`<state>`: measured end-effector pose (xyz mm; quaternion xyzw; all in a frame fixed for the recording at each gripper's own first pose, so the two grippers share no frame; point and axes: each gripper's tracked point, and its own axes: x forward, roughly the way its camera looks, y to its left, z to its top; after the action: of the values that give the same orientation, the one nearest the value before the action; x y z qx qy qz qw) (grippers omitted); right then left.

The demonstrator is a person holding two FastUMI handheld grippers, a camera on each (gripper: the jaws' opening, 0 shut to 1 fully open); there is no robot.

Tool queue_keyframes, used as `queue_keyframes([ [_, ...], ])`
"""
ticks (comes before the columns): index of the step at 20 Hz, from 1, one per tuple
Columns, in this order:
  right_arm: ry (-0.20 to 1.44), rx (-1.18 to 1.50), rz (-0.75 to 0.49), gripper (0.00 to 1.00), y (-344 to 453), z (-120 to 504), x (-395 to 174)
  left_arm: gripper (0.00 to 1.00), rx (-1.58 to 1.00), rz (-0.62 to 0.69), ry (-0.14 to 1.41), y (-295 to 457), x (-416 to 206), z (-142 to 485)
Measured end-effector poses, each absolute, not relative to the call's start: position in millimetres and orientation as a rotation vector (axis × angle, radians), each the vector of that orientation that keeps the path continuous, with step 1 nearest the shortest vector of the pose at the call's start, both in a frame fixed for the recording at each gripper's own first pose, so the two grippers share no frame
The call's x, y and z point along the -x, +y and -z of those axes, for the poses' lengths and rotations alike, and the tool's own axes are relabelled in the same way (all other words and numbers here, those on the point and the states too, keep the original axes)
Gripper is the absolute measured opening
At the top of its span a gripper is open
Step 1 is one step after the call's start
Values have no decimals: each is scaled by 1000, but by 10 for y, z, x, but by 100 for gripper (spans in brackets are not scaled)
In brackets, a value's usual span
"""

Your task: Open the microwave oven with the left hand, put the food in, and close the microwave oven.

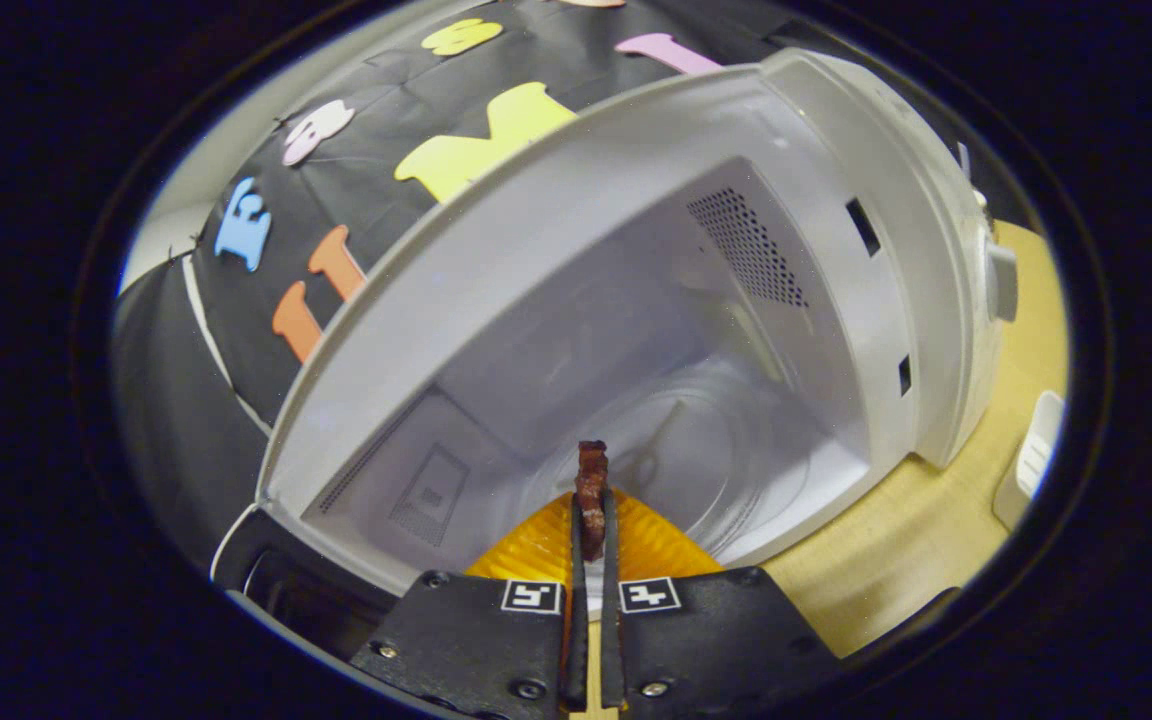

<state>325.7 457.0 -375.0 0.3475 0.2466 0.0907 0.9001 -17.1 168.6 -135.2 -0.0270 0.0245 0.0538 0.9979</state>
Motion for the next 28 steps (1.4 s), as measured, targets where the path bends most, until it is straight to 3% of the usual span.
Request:
queue_keyframes([
  [6, 487, -864, -120, 8, 4618, 3858, -3377, 92, 75, -82, 76, 1583, 92, 1467],
  [8, 482, -840, -116, 9, 4640, 3884, -3386, 92, 73, -86, 85, 1607, 92, 1511],
  [10, 502, -742, -25, 13, 4511, 4033, -3374, 92, 71, -86, 87, 1618, 100, 1514],
  [13, 401, -593, 4, 100, 4412, 3833, -3393, 92, 70, -75, 82, 1567, 111, 1502],
  [21, 447, -632, -62, 100, 4322, 3615, -3015, 92, 42, -97, 72, 1667, 231, 1461],
  [28, 383, -534, -193, 100, 3784, 2875, -2259, 92, 64, -126, 119, 2015, 330, 1707],
])
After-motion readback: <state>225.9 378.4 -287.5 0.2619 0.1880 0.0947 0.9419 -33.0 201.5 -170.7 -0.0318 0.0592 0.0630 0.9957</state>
